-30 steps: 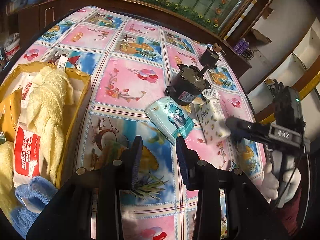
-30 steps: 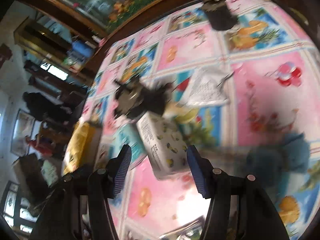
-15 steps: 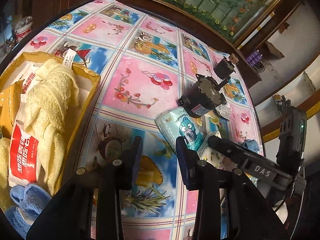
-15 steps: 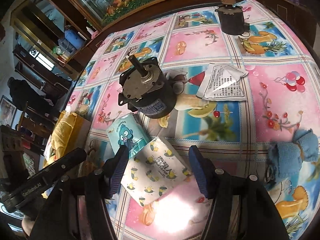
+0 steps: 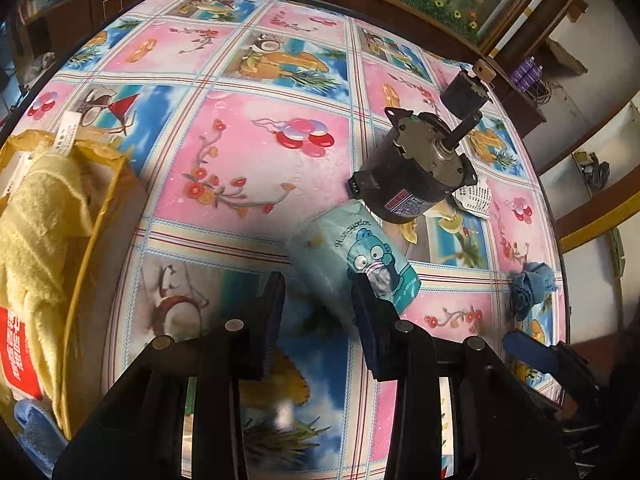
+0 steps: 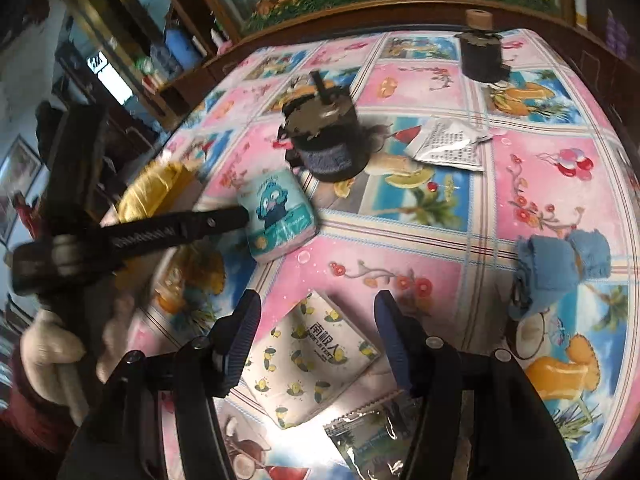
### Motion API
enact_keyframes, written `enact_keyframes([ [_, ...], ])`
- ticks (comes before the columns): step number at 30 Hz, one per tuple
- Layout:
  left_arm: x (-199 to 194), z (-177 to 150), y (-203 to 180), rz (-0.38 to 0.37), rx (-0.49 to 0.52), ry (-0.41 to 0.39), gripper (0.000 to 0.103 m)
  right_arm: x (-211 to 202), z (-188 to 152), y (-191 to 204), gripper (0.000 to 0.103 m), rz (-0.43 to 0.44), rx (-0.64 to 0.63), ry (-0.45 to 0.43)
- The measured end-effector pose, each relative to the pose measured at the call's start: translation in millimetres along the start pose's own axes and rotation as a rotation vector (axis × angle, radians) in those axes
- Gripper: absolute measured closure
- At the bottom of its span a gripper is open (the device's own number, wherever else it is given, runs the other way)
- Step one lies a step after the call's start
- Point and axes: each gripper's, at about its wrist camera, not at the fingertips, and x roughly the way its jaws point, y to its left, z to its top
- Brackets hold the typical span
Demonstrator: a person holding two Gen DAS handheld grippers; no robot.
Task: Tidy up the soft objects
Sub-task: 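Grasp the lemon-print tissue pack with the right tool while the left grasps the blue Hangyodon pack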
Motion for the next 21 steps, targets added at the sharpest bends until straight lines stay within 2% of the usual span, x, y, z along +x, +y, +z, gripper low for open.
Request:
enact_keyframes([
  [4, 8.1, 5.9, -15.4, 0.009, 0.03, -0.026, 0.066, -23.4, -6.1, -15.4, 0.042, 0.017, 0.068, -0.056],
  [6, 13.2, 8.5, -22.3, 0.034, 0.05, -0.041, 0.048, -22.1, -9.6, -18.2, 0.042, 0.039, 0.095, -0.046],
  [11, 27.3, 9.2, -45.5, 0.117, 0.139, -0.04, 0.029, -15.3, -19.6, -9.9, 0.042, 0.056, 0.094, -0.024],
  [14, 37.6, 2.6, -63.6, 0.218, 0.251, -0.036, 0.02, -12.1, -23.0, -1.5, 0.042, 0.052, 0.068, -0.011],
  [16, 36.7, -3.2, -68.8, 0.22, 0.307, -0.052, 0.021, -8.1, -25.8, 5.6, 0.042, 0.047, 0.055, 0.0],
  [17, 34.9, -4.6, -67.1, 0.201, 0.308, -0.047, 0.029, -5.9, -26.5, 9.4, 0.042, 0.041, 0.046, 0.006],
  [18, 31.4, -5.1, -62.9, 0.161, 0.3, -0.048, 0.048, -3.9, -27.5, 13.0, 0.042, 0.035, 0.038, 0.01],
  [21, 21.3, -9.8, -51.5, 0.116, 0.3, -0.05, 0.06, 3.2, -29.6, 24.8, 0.042, 0.007, 0.024, 0.03],
])
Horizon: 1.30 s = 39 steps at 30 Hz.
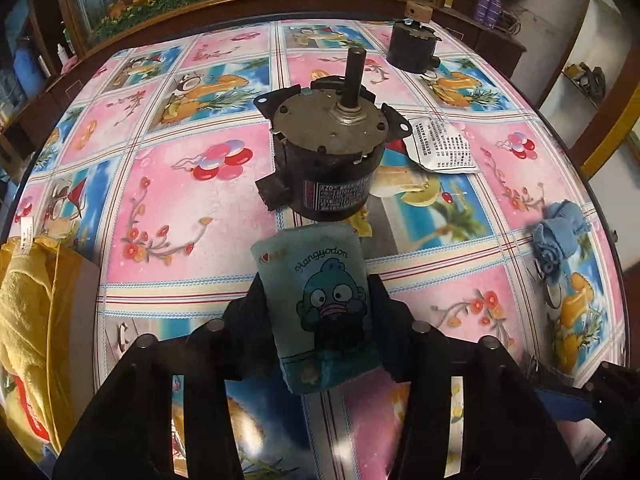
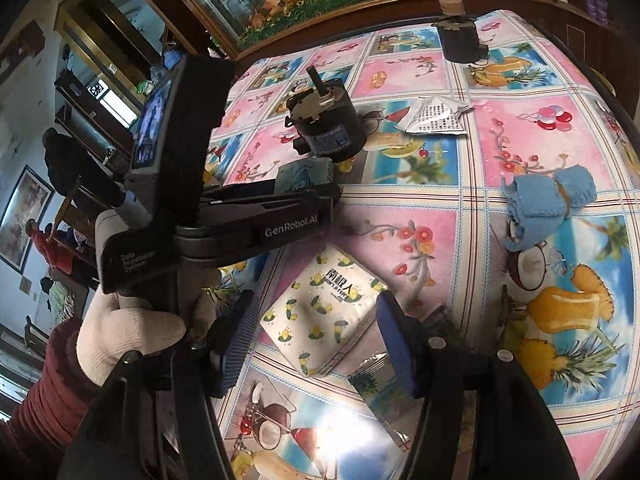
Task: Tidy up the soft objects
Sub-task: 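Grasp the lemon-print tissue pack with the right tool while the left grasps the blue Hangyodon pack, then carry both packs over the white tray and open both tools to drop them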
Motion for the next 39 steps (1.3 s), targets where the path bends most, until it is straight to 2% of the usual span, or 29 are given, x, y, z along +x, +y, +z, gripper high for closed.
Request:
enact_keyframes([
  [4, -14.3, -10.7, 13.1, -0.06, -0.041, -0.013, 0.063, 13.1, 0.9, 15.3, 0.042, -0.094, -0.018, 0.014],
  [9, -57.8, -21.9, 28.4, -0.141, -0.109, -0.089, 0.063, 42.1, 1.5, 26.5, 0.04, -0.22, -0.005, 0.078],
  [11, -80.3, -29.4, 35.2, -0.17, -0.126, -0.127, 0.063, 45.4, 4.2, 29.5, 0.039, -0.267, -0.005, 0.051],
  [13, -100.6, -36.8, 45.1, -0.189, -0.14, -0.161, 0.063, 48.0, 4.5, 32.9, 0.041, -0.283, -0.023, 0.045],
  [14, -111.1, -41.4, 51.6, -0.197, -0.146, -0.177, 0.063, 48.2, 3.4, 34.9, 0.05, -0.281, -0.034, 0.047],
  [18, -145.8, -58.7, 86.7, -0.18, -0.18, -0.224, 0.063, 35.6, -0.9, 41.9, 0.052, -0.242, -0.045, 0.022],
  [22, -165.0, -67.7, 134.3, -0.094, -0.226, -0.249, 0.063, 16.4, 4.3, 59.6, 0.052, -0.205, -0.074, -0.04],
  [26, -159.6, -63.6, 187.6, -0.03, -0.295, -0.223, 0.062, 4.9, 10.5, 93.9, 0.052, -0.118, -0.114, -0.085],
  [31, -133.8, -54.1, 234.6, 0.053, -0.35, -0.193, 0.062, 16.9, 20.8, 145.7, 0.052, -0.001, -0.179, -0.076],
  [37, -98.1, -44.2, 275.0, -0.002, -0.434, -0.137, 0.058, 52.6, 37.4, 206.2, 0.052, 0.109, -0.275, -0.042],
  [39, -93.2, -45.2, 284.6, -0.054, -0.483, -0.118, 0.057, 67.3, 40.1, 225.2, 0.052, 0.121, -0.312, -0.023],
])
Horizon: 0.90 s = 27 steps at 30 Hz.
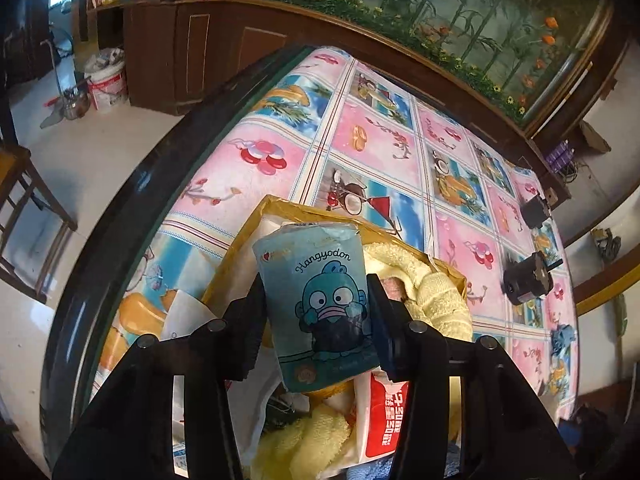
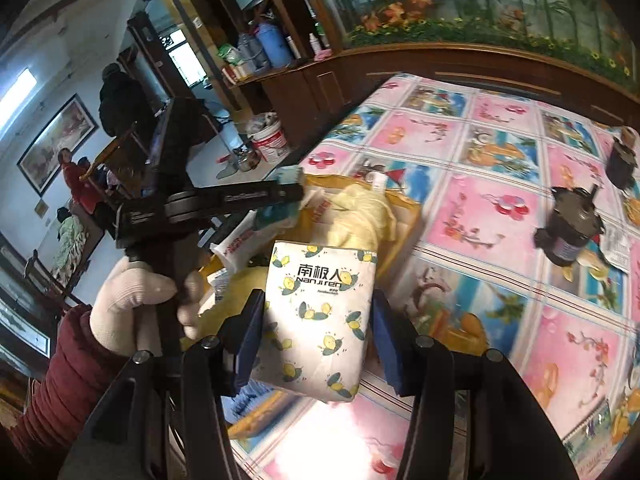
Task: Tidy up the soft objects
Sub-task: 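Carry both packs over the white tray and open both tools to drop them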
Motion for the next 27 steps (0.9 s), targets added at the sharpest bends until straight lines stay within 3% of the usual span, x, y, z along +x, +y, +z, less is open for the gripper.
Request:
enact_keyframes([
  [3, -6.0, 3.2, 9.1, -0.054, -0.035, -0.002, 0.055, 26.7, 7.0, 18.1, 0.051, -0.002, -0.048, 0.038],
  [13, -69.0, -5.2, 25.1, -0.047, -0.029, -0.145, 0.053, 75.7, 11.9, 27.5, 0.046, -0.025, -0.082, 0.107],
  [16, -90.2, -14.6, 23.3, -0.017, -0.013, -0.194, 0.053, 63.7, 13.1, 25.0, 0.045, -0.003, -0.055, 0.076],
  [21, -124.4, -41.0, -3.9, 0.112, 0.061, -0.307, 0.051, 20.0, 8.4, 4.6, 0.044, 0.024, 0.046, -0.016],
  [24, -137.7, -61.6, -26.7, 0.155, 0.104, -0.363, 0.043, -13.2, -4.2, -12.0, 0.044, 0.008, 0.085, -0.08],
  [27, -147.0, -87.0, -52.9, 0.167, 0.156, -0.42, 0.042, -40.9, -22.1, -30.5, 0.039, -0.025, 0.115, -0.135],
])
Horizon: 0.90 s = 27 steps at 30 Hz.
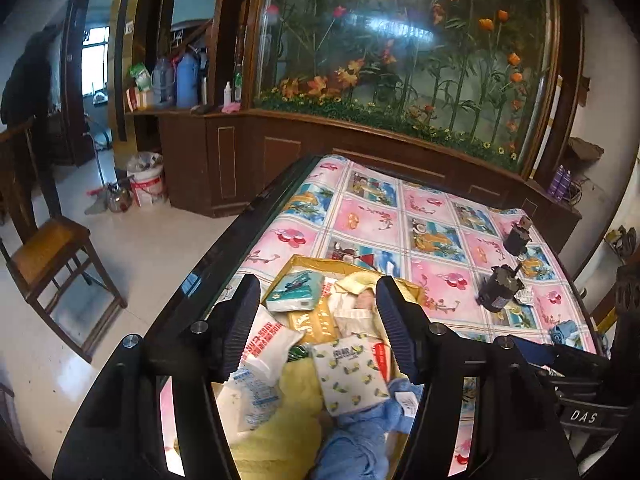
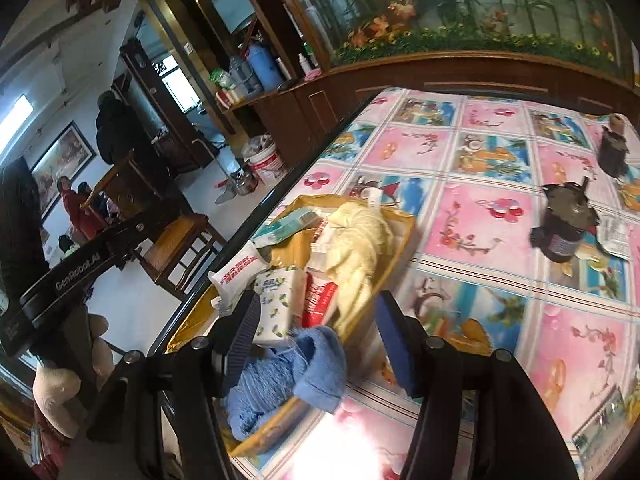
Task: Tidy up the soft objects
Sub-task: 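Move both tools back toward the small blue towel and Dole snack bag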
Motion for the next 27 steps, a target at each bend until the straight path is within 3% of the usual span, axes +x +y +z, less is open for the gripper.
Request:
enact_keyframes([
  [9, -39.4, -41.6, -84.9, 0.052, 0.154, -0.048, 0.042, -52.6, -37.3, -76.1, 0.037, -0.054, 0.169, -0.067],
  [14, -42.8, -58.2, -125.0, 0.051, 0.246, -0.032, 0.042, -79.2, -58.6, -104.9, 0.037, -0.065, 0.24, -0.102],
  [27, -37.1, -84.0, -178.0, 0.029, 0.36, 0.03, 0.042, -126.0, -88.5, -174.4, 0.037, -0.117, 0.378, -0.173],
])
